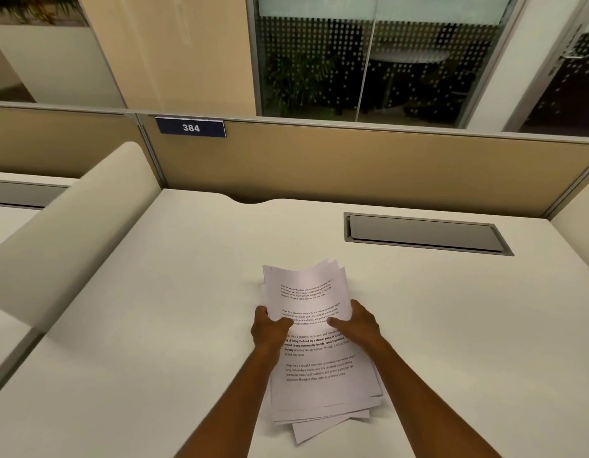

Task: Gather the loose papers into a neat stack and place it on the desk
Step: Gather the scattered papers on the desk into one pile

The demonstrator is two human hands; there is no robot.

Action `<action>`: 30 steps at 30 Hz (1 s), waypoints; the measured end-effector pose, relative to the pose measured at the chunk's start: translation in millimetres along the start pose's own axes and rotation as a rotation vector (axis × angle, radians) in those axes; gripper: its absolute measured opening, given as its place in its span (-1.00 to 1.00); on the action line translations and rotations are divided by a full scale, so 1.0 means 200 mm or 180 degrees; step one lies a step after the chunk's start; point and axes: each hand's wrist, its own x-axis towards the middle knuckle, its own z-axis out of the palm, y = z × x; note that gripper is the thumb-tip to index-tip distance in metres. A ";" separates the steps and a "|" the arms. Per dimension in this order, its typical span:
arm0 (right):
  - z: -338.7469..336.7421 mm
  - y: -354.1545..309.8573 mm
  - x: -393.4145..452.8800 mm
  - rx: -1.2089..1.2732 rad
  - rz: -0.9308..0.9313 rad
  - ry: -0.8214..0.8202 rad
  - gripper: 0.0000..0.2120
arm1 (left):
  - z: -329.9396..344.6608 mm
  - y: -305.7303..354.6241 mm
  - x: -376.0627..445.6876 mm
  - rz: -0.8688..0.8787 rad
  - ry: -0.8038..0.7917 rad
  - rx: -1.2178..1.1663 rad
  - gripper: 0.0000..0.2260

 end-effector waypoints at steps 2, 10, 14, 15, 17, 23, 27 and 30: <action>0.00 0.01 0.00 0.0240 0.0085 -0.0015 -0.38 | -0.01 0.00 0.01 -0.0030 -0.0108 -0.0139 -0.64; 0.00 0.07 -0.01 0.1881 0.0433 -0.0219 -0.53 | 0.00 -0.01 -0.01 0.0142 -0.0376 -0.0217 -0.55; -0.06 0.09 -0.04 0.2634 0.0638 -0.0533 -0.54 | 0.01 0.00 -0.01 0.0172 -0.0560 -0.0279 -0.44; -0.07 0.11 -0.04 0.2744 0.0676 -0.0634 -0.55 | 0.01 0.00 -0.01 0.0169 -0.0583 -0.0271 -0.39; -0.08 0.13 -0.06 0.2845 0.0735 -0.0730 -0.58 | 0.02 0.00 -0.01 0.0129 -0.0579 -0.0321 -0.31; -0.15 0.25 -0.09 0.2649 0.0722 -0.0351 -0.64 | 0.04 0.01 -0.01 -0.0356 -0.0279 -0.0518 -0.34; -0.21 0.27 -0.11 0.2338 0.0596 -0.0263 -0.64 | 0.09 0.03 -0.03 -0.0294 -0.0361 -0.0393 -0.67; -0.26 0.26 -0.10 0.2267 0.0478 -0.0001 -0.65 | 0.14 0.10 -0.07 -0.0060 -0.0354 -0.0317 -0.73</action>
